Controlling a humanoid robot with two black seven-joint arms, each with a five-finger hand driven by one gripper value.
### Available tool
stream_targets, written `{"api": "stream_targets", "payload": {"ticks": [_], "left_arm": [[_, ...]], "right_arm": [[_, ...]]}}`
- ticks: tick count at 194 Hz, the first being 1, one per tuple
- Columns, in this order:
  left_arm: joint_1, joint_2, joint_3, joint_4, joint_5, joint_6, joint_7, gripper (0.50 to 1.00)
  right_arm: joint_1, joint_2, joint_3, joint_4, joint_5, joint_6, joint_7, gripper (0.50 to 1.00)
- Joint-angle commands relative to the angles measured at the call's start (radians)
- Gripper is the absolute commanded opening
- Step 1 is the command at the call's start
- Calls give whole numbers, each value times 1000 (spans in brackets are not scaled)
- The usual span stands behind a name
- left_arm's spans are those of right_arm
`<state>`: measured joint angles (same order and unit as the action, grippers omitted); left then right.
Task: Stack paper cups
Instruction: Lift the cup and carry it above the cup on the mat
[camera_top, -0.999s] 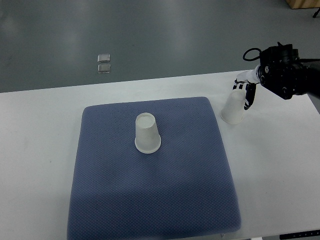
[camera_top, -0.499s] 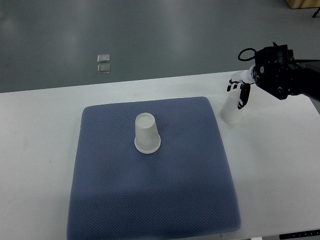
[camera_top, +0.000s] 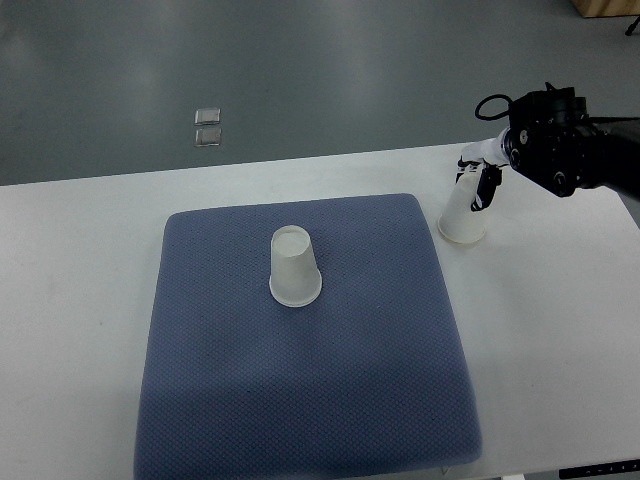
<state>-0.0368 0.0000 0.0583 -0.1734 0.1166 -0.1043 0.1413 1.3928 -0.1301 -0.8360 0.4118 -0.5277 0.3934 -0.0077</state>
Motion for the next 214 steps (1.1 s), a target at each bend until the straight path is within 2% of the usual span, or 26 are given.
{"api": "stream_targets", "payload": {"ticks": [1, 36, 54, 104, 126, 152, 181, 214], "left_arm": [[0, 0, 0, 0, 0, 0, 0, 1000], [0, 0, -2, 0, 0, 0, 0, 1000], [0, 0, -2, 0, 0, 0, 0, 1000], [-2, 0, 0, 0, 0, 0, 0, 1000], [-2, 0, 2, -1, 0, 0, 0, 1000], [-2, 0, 3, -1, 0, 0, 0, 1000], [-2, 0, 2, 0, 0, 0, 0, 1000], [-2, 0, 0, 0, 0, 0, 0, 1000]], "right_arm": [[51, -2, -2, 12, -3, 24, 0, 650], [206, -40, -5, 48, -6, 153, 2, 650], [330, -82, -3, 136, -9, 217, 3, 652], [724, -200, -2, 464, -2, 217, 5, 662], [842, -232, 0, 591, -2, 217, 5, 664], [887, -238, 28, 685, -2, 217, 5, 662], [881, -203, 80, 706, 45, 217, 5, 662], [882, -68, 84, 705, 225, 199, 3, 662]]}}
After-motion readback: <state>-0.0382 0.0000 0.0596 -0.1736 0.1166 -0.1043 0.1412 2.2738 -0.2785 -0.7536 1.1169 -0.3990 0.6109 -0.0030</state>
